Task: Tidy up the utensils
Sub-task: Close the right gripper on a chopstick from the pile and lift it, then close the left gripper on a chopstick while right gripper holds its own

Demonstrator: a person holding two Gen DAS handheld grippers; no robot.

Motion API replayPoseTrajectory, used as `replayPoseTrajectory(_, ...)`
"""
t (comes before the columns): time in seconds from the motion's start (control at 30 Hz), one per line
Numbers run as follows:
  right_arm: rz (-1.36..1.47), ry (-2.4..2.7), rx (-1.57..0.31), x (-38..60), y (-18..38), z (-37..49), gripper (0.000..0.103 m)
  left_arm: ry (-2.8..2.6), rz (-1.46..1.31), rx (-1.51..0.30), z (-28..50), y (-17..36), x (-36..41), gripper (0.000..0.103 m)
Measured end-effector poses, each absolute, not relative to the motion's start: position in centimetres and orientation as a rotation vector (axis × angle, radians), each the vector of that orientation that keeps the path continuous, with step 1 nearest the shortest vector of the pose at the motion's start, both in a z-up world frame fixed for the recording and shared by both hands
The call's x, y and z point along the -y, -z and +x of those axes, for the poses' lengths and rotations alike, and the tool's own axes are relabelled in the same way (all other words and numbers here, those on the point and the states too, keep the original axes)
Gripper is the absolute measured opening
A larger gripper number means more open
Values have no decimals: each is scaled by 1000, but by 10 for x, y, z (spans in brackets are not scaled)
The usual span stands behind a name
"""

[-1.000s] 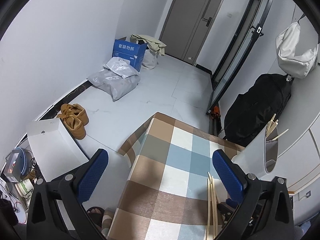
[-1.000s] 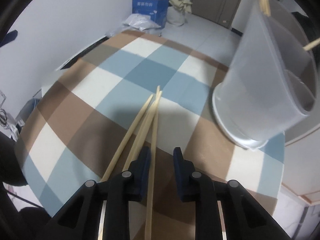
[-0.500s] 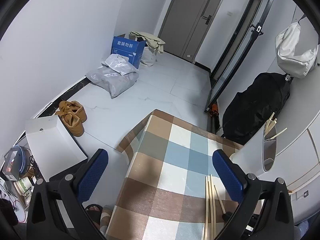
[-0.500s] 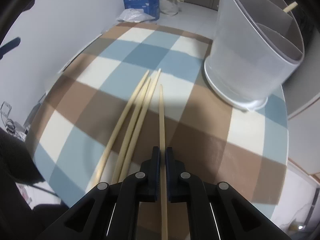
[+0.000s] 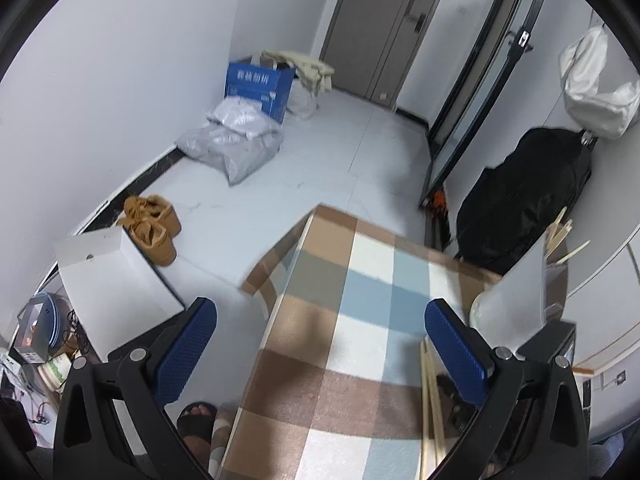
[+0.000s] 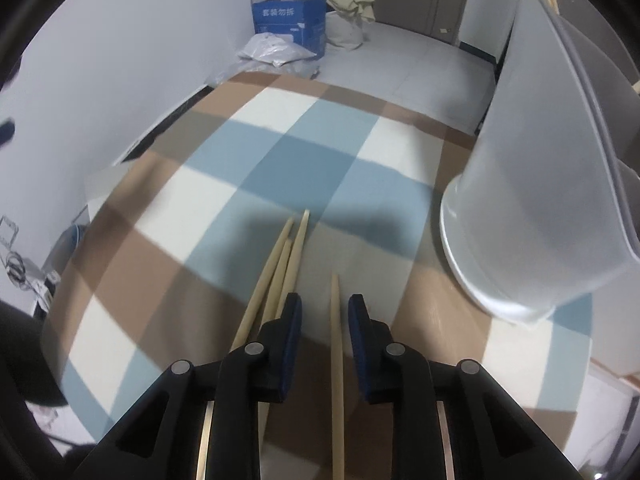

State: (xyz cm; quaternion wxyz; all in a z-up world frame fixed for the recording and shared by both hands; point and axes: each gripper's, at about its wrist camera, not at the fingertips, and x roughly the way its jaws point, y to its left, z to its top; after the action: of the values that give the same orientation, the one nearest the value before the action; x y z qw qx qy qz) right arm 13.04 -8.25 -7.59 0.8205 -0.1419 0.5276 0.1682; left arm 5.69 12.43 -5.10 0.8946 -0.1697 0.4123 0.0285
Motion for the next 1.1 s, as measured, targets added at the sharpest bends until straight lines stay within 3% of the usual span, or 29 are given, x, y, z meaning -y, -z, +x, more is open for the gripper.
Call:
replayPoseTrajectory(0.07,-283,-364,-1121,84,75,132,4,-67,-351,-874,59,55,-124,101)
replayPoseTrajectory(0.1,-265,-374,-1124,86,75,132,4,-70,-346,-888,61,58,-122,101)
replayPoseTrajectory(0.57,123,-369,-804,173,-22,94,4,190,-136,-1158,65,100,-31,101)
replayPoseTrajectory(0.77,258,-350,-744,208,-30,88,4,200,-26,-1250,60,122,-2,101)
replayPoseTrajectory(0.87,284,-348,-722,219,-37,84,4,172,0,-1293,59,130,0,92)
replayPoseTrajectory(1.1,310,-349,-648,239,-57,73,4,104,39,-1303,62,130,2,86)
